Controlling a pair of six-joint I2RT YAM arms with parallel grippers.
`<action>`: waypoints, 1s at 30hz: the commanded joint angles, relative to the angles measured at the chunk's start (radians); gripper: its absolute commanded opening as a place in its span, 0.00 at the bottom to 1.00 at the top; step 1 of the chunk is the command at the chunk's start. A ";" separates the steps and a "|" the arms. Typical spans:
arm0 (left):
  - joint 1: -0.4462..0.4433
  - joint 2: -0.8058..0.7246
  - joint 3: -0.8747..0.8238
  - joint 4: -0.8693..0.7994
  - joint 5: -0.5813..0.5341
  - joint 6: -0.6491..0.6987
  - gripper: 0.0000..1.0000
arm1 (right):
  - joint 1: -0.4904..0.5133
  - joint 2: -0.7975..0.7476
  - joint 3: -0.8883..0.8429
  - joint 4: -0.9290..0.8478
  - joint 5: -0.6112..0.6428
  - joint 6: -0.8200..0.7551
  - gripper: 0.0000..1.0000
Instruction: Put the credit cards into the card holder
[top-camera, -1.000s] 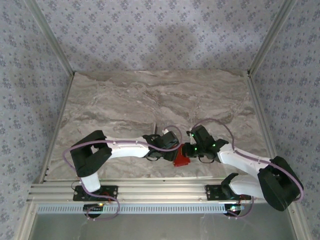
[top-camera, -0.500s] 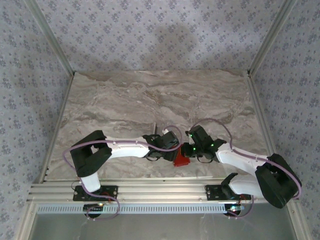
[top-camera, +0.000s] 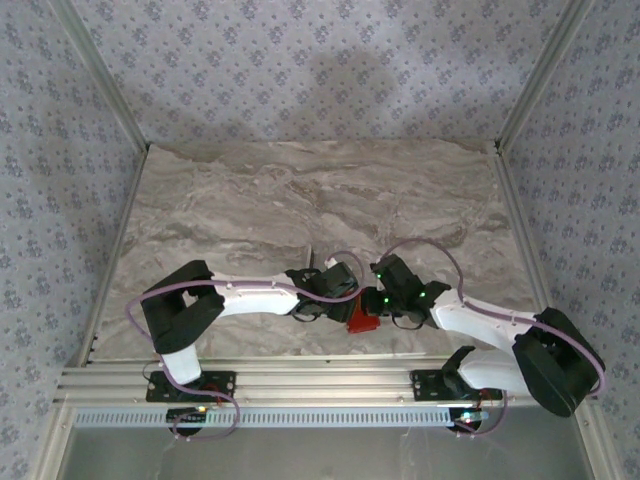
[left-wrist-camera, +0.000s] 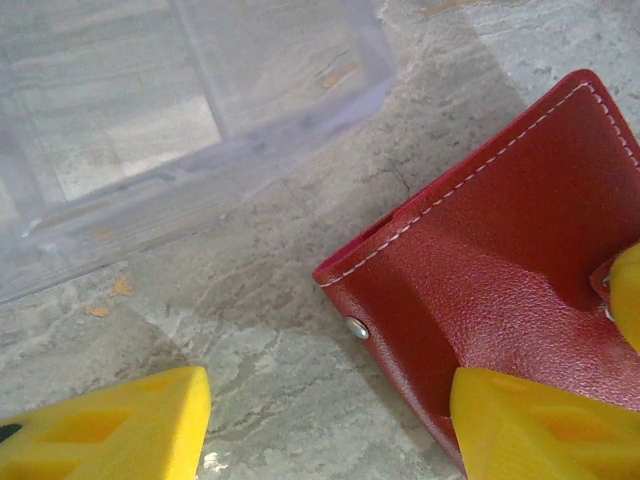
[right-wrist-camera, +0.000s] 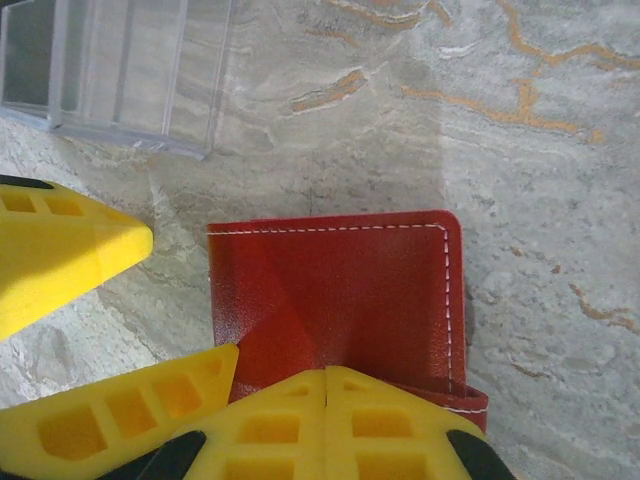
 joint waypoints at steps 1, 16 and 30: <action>0.014 0.038 0.004 -0.018 -0.014 -0.004 0.65 | 0.030 0.027 -0.035 -0.063 0.009 0.030 0.00; 0.031 0.056 0.009 0.001 0.009 -0.002 0.65 | 0.105 -0.019 -0.047 -0.142 0.107 0.112 0.00; 0.040 0.088 0.023 0.006 0.020 -0.001 0.64 | 0.179 0.026 -0.080 -0.112 0.159 0.187 0.00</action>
